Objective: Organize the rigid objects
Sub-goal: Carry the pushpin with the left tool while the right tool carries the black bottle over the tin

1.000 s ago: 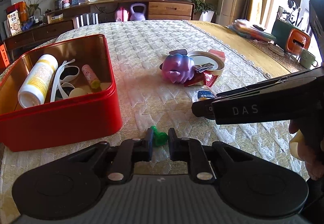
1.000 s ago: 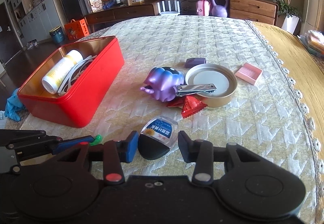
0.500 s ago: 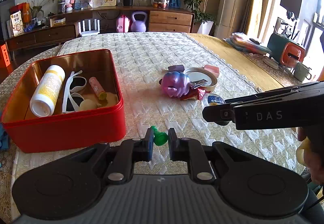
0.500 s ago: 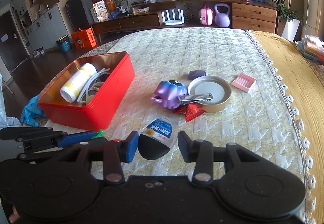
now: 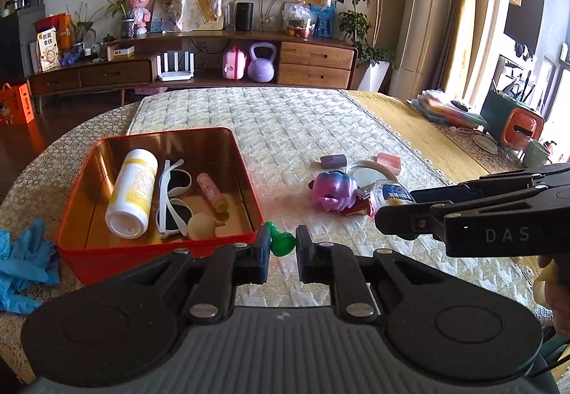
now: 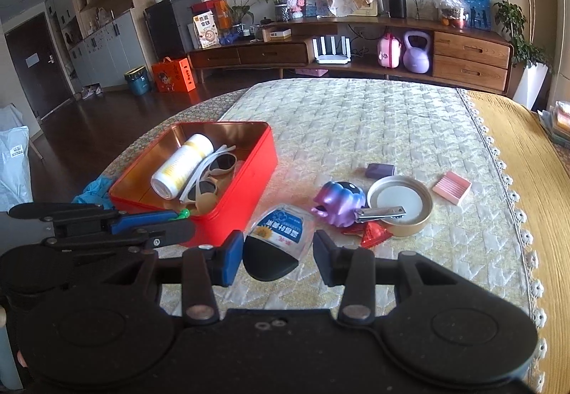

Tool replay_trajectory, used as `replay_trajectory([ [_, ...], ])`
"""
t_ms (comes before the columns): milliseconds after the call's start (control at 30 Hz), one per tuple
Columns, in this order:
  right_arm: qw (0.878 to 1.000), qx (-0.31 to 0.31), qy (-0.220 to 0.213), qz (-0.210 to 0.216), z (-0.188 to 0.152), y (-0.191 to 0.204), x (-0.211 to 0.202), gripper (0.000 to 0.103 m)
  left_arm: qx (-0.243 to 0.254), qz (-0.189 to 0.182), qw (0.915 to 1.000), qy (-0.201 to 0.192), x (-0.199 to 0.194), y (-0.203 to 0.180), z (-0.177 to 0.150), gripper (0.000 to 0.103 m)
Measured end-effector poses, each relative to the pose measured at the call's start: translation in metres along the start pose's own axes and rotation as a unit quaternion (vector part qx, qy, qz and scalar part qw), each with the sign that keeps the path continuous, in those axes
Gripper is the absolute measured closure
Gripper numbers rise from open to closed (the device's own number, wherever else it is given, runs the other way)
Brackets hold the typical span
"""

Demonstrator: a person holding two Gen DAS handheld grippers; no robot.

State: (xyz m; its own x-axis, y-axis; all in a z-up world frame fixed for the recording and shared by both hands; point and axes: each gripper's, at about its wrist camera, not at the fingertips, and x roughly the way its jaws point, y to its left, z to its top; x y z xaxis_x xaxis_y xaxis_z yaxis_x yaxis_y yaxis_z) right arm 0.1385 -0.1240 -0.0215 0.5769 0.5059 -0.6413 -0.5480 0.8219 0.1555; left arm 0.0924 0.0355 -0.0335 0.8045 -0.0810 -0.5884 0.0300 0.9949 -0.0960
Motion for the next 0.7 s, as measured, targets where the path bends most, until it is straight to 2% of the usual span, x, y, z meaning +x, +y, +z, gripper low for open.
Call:
replay_trajectory([
  [367, 0.999, -0.038, 0.003, 0.020, 0.019, 0.032, 0.016, 0.061, -0.019, 0.029, 0.9993, -0.013, -0.001, 0.038, 0.010, 0.088],
  [700, 0.997, -0.064, 0.014, 0.031, 0.038, 0.055, 0.050, 0.061, -0.033, 0.058, 0.9977, -0.004, 0.010, 0.075, 0.013, 0.088],
])
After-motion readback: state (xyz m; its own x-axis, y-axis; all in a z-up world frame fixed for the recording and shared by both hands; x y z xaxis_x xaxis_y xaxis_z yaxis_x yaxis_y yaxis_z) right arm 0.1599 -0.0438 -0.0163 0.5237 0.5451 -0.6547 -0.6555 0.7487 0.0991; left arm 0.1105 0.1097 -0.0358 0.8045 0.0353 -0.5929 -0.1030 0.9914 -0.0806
